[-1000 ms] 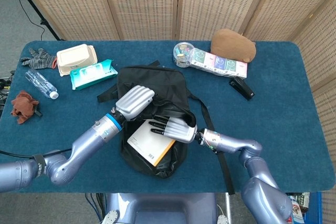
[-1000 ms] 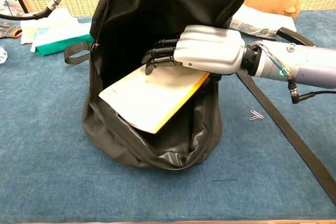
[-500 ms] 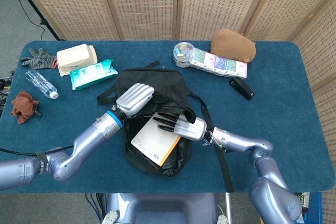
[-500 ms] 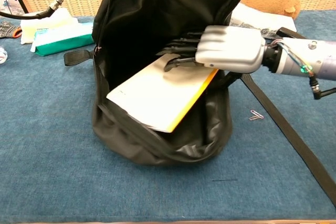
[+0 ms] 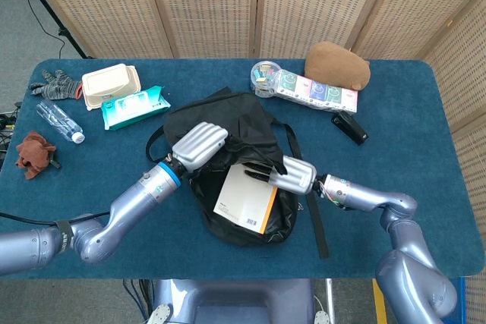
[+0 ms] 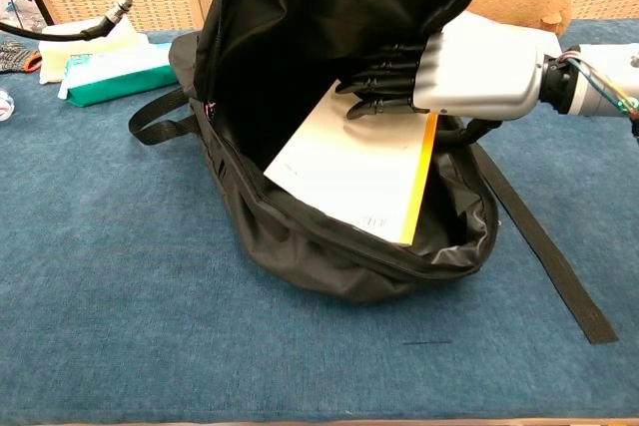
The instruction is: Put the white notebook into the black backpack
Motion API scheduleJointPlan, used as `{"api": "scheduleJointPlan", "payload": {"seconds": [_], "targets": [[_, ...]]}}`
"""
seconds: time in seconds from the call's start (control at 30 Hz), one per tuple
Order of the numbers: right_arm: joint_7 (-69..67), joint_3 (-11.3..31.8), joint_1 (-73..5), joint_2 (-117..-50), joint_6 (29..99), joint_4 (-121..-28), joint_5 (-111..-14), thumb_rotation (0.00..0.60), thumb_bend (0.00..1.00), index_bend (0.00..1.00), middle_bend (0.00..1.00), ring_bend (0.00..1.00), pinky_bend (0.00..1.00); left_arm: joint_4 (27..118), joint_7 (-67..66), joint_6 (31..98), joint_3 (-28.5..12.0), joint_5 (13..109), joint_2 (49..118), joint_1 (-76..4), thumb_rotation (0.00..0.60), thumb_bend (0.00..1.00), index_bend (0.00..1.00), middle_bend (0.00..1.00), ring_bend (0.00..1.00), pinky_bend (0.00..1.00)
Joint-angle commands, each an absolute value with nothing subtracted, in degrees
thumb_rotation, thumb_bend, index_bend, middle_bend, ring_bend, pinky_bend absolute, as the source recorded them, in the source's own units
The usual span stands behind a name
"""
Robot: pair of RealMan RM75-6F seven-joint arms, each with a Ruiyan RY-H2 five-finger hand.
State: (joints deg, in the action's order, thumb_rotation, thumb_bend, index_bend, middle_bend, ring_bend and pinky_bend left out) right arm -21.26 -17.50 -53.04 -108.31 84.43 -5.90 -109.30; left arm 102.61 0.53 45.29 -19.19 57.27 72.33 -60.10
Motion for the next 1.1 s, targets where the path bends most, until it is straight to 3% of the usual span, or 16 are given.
{"api": "scheduleJointPlan", "payload": {"seconds": [0.03,0.57,1.1], "targets": [[-21.1,-17.73,-53.13,-108.25,84.9,-6.19,-109.54,0.6,0.0,0.1,0.0,0.0,0.0,101.89,-0.12,45.83,-19.01,57.08,72.91,-60.29,0.6,0.84,0.76,0.74,0.59,0.77],[-19.22,-19.12,-57.15,-111.19,86.15,-6.7,-111.41,0.6,0.0,0.1,0.0,0.0,0.0,100.64,-1.64,46.81,-19.11,57.3,75.97,-61.81,0.6,0.84,0.76,0.74,0.59,0.77],[-16.23,-18.83,-50.52,-104.67,91.96,-10.44,-110.6,0.6,0.0,0.04,0.0,0.0,0.0,99.34,-1.57,46.19,-18.17,56.79,74.88,-61.21,0.6,0.84,0.76,0.74,0.59,0.77]]}}
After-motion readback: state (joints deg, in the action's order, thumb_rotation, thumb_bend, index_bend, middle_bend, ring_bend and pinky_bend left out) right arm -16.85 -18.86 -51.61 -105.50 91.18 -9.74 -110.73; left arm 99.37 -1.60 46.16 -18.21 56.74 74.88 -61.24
